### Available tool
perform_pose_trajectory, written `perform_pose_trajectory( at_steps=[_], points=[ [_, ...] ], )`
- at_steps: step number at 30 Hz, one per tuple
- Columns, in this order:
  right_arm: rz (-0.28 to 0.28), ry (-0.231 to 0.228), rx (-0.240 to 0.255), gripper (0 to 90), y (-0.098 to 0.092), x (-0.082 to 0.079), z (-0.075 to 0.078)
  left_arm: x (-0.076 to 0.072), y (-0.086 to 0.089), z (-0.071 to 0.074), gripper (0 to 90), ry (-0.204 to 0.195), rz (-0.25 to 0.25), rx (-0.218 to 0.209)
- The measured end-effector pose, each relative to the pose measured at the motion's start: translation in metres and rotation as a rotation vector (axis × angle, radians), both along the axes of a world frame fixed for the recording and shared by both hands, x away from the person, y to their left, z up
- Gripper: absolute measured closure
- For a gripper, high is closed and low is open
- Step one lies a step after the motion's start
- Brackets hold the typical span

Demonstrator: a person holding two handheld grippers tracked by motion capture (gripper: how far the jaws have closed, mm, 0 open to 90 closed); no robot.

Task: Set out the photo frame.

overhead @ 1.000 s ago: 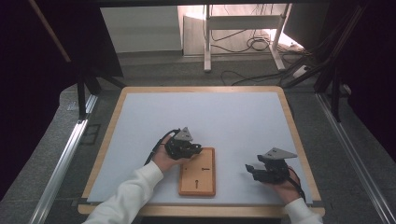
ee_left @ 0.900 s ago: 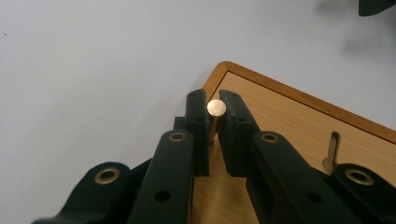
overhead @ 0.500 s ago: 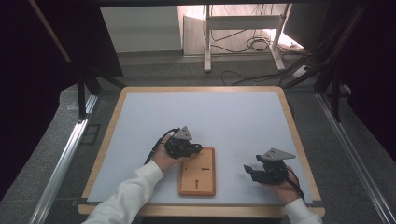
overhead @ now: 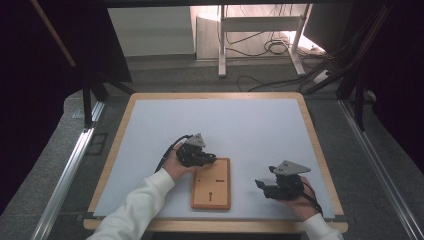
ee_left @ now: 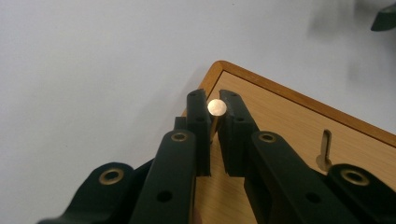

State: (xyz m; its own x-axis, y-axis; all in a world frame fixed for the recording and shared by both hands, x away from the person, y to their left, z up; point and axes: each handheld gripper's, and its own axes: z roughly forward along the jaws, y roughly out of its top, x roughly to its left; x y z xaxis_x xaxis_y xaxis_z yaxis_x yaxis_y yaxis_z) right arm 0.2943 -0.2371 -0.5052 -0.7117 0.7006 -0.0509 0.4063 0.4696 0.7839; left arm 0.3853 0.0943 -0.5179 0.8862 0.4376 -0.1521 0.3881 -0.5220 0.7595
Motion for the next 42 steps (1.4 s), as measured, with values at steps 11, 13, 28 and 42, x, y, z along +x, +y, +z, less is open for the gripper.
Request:
perform_pose_trajectory(
  at_steps=[11,13,28,42],
  points=[
    [0.094,-0.027,-0.009,26.0,0.018,-0.013,0.006,0.006,0.003,0.000,83.2,0.043,-0.014,-0.012],
    [0.111,-0.025,-0.016,25.0,0.023,-0.016,0.006,0.007,0.002,0.000,83.2,0.056,-0.008,-0.021],
    [0.272,-0.053,-0.152,11.2,0.085,-0.049,0.005,0.017,0.005,0.000,83.3,0.110,-0.022,-0.035],
    [0.296,-0.147,-0.315,10.6,0.125,-0.054,-0.011,0.020,0.006,0.000,82.8,0.138,-0.025,-0.044]
  ],
)
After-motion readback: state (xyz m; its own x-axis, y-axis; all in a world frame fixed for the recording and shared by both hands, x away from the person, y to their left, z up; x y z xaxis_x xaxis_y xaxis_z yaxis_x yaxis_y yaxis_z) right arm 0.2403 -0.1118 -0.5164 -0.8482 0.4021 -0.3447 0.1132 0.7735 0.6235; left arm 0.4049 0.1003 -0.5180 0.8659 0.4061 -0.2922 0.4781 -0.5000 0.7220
